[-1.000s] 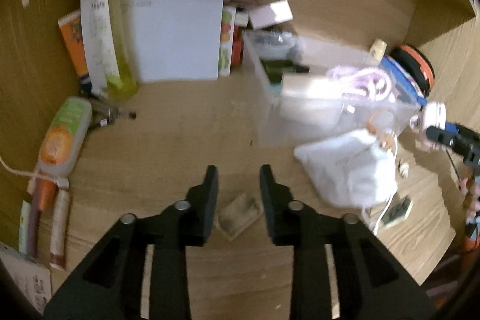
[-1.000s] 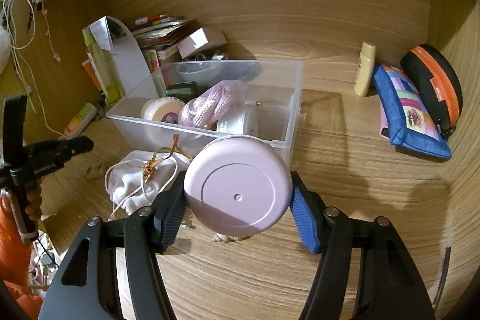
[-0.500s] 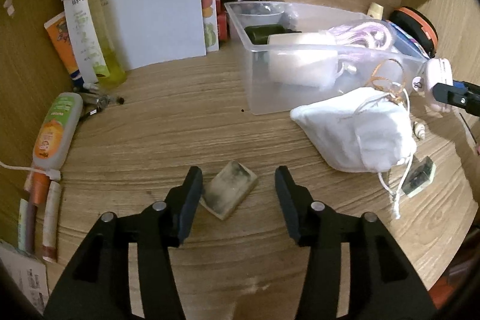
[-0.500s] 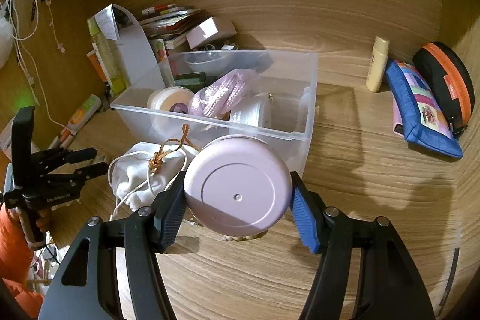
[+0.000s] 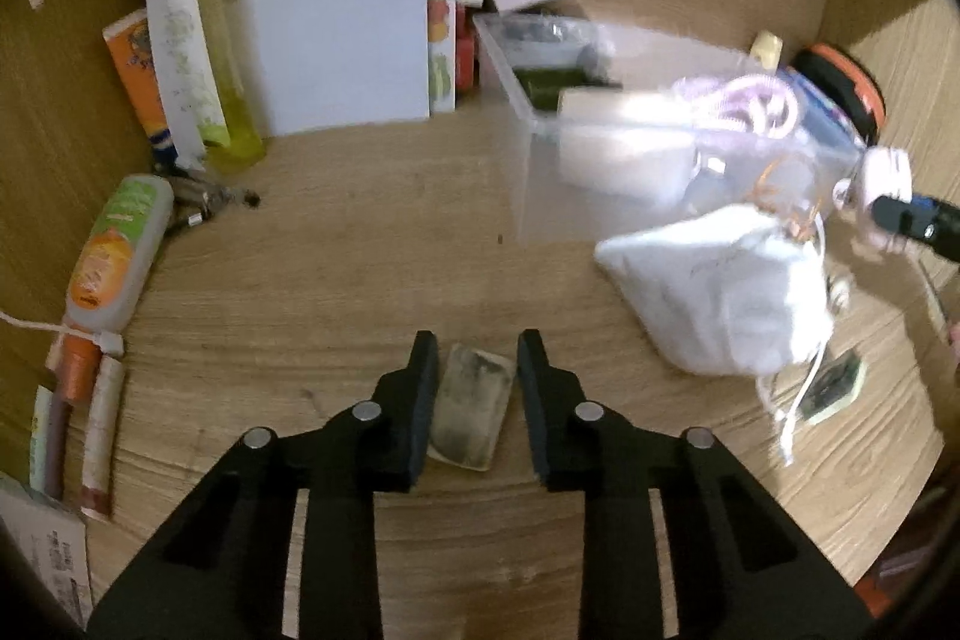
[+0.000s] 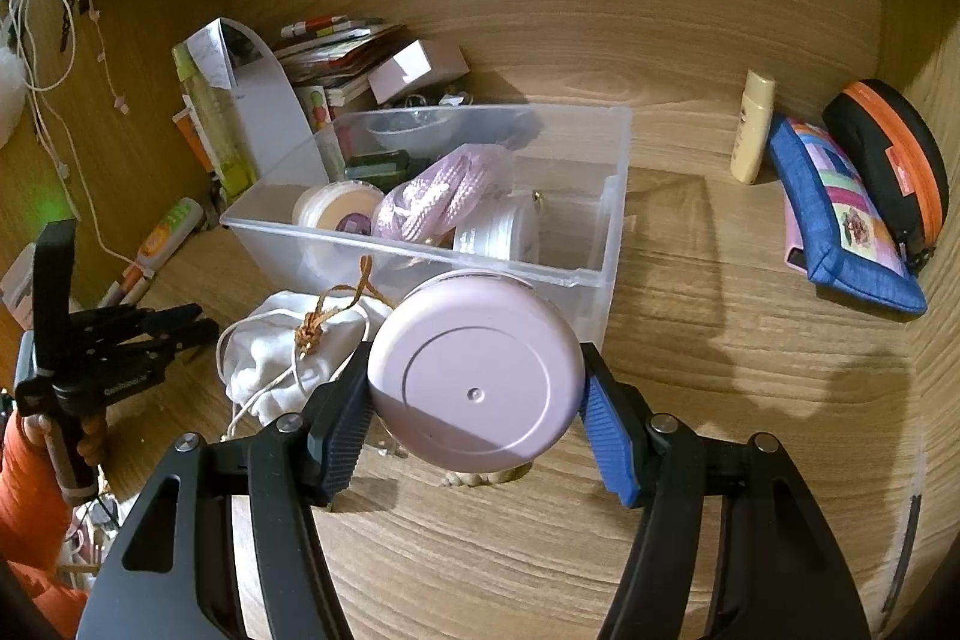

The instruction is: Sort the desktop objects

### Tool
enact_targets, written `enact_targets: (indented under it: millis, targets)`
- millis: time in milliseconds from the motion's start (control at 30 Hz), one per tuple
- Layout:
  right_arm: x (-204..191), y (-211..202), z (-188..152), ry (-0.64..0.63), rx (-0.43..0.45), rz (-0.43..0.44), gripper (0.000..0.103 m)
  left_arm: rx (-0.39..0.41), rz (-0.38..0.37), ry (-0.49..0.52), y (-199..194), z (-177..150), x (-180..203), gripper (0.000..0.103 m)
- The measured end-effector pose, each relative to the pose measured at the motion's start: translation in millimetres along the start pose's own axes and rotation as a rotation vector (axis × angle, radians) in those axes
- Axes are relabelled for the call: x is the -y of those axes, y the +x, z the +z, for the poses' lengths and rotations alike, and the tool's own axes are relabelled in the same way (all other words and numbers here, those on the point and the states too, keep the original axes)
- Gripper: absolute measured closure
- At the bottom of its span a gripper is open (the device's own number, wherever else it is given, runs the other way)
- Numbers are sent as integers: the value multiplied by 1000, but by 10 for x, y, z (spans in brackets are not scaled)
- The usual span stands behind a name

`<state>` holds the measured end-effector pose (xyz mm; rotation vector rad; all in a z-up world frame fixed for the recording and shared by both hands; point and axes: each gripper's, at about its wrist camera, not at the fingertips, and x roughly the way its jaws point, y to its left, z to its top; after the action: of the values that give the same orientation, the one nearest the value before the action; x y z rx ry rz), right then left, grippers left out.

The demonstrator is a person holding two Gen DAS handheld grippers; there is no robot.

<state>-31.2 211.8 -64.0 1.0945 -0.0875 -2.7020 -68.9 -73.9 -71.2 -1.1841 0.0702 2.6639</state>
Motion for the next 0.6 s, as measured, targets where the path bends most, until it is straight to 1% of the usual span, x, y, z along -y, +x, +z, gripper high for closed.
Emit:
enact_targets:
  millis: [67, 233, 333, 600]
  targets:
    - [13, -20, 26, 3, 9, 1, 43, 27, 0, 5, -69, 52, 22, 79]
    - [23, -66, 57, 6, 27, 0, 43, 50, -6, 18, -148, 107, 71, 79]
    - [28, -78, 68, 10, 32, -2, 43, 78, -7, 17, -222, 151, 94, 79]
    - [54, -119, 201, 21, 70, 0, 43, 168, -44, 17, -395, 423, 210, 79]
